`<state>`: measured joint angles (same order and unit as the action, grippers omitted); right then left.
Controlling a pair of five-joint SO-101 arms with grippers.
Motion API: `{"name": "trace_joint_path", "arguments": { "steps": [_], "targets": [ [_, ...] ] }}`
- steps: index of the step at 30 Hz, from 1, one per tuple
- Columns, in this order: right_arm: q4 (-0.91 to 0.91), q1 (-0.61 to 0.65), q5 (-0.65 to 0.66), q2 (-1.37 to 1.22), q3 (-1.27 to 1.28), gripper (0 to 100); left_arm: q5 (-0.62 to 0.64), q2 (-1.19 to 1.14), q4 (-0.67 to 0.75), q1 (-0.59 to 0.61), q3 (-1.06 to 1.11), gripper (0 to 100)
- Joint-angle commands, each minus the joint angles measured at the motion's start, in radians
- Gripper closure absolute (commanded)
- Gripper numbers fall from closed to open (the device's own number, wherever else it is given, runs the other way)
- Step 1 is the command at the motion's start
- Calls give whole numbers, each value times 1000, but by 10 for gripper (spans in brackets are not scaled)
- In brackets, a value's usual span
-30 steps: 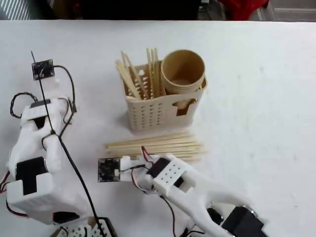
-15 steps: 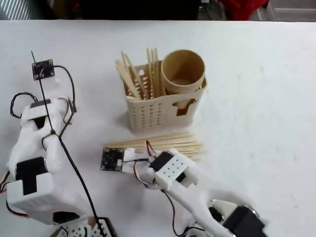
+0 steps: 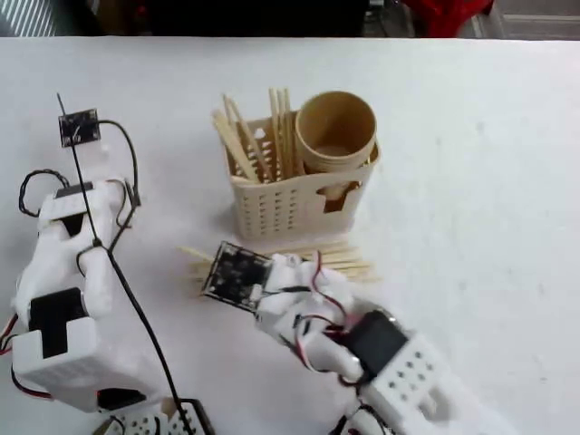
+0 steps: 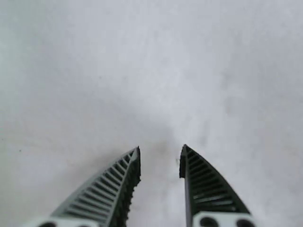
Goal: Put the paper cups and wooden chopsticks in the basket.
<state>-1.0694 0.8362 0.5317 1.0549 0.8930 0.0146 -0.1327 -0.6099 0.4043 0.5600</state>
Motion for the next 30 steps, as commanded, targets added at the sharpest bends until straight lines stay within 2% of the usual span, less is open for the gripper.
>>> {"name": "trace_joint_path", "arguments": {
  "steps": [1,6,12,15,18,22,30],
  "targets": [
    [-21,-22,-15,30,-213,982,-11,4,17,-13,-23,845],
    [35,-24,-17,-88,-499,981,-11,4,17,-13,-21,845],
    [438,-64,-130,-268,-654,981,-11,4,17,-13,-21,845],
    [634,-104,-138,-348,-661,981,-11,4,17,-13,-21,845],
    [731,-153,-138,-406,-638,981,-11,4,17,-13,-21,845],
    [816,-206,-138,-449,-563,981,-11,4,17,-13,-23,845],
    [865,-211,-138,-458,-468,980,-11,4,17,-13,-25,845]
  ]
}}
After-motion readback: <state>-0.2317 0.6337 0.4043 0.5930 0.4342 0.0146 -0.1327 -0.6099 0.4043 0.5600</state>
